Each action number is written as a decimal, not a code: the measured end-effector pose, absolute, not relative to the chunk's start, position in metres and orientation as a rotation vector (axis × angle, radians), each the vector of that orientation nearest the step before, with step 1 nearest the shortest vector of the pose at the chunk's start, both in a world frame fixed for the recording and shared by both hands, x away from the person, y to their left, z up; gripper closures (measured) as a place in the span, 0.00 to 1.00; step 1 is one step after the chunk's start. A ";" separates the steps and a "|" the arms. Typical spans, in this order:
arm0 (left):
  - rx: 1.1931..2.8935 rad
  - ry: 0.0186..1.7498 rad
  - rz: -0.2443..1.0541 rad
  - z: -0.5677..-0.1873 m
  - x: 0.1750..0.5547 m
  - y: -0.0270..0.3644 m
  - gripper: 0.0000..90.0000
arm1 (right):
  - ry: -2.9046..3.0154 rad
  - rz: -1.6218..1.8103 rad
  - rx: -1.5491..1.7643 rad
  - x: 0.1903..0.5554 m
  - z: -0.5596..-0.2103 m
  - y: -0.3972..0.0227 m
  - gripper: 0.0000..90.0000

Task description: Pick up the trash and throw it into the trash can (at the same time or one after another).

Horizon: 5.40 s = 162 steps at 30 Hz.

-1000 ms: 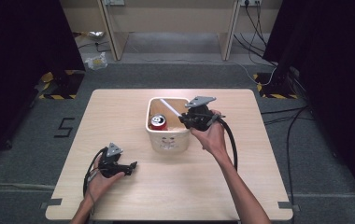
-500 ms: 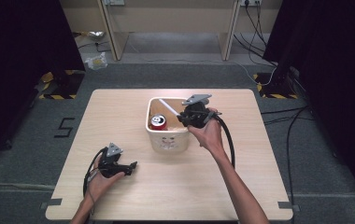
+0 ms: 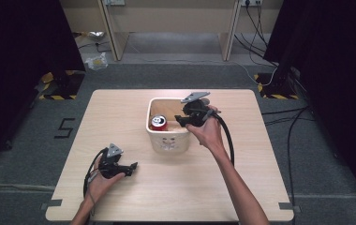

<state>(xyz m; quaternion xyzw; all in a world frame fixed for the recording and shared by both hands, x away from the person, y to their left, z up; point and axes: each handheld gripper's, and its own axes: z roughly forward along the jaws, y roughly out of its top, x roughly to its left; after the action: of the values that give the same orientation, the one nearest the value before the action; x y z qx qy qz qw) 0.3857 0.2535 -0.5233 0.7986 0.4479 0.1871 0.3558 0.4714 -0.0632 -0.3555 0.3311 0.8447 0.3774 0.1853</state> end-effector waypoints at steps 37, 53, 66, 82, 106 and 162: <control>2.063 1.157 0.483 -0.523 0.386 0.253 0.11 | 2.210 1.180 1.022 0.459 -0.344 -0.117 0.36; 2.063 1.157 0.484 -0.523 0.386 0.253 0.11 | 2.163 1.175 1.064 0.453 -0.350 -0.143 0.32; 2.063 1.157 0.484 -0.523 0.386 0.253 0.11 | 2.159 1.146 1.033 0.446 -0.355 -0.153 0.30; 2.063 1.157 0.484 -0.523 0.386 0.253 0.11 | 2.145 1.140 1.065 0.439 -0.368 -0.168 0.29; 2.062 1.158 0.484 -0.523 0.386 0.253 0.11 | 2.139 1.153 1.064 0.418 -0.385 -0.180 0.29; 2.062 1.158 0.484 -0.523 0.386 0.253 0.11 | 2.180 1.145 1.157 0.384 -0.448 -0.199 0.27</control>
<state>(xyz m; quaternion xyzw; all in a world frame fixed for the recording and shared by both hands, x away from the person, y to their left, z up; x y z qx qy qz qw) 0.3856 0.2533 -0.5234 0.7982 0.4484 0.1874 0.3559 0.3839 -0.1986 -0.4480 0.4159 0.7835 0.4116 0.2090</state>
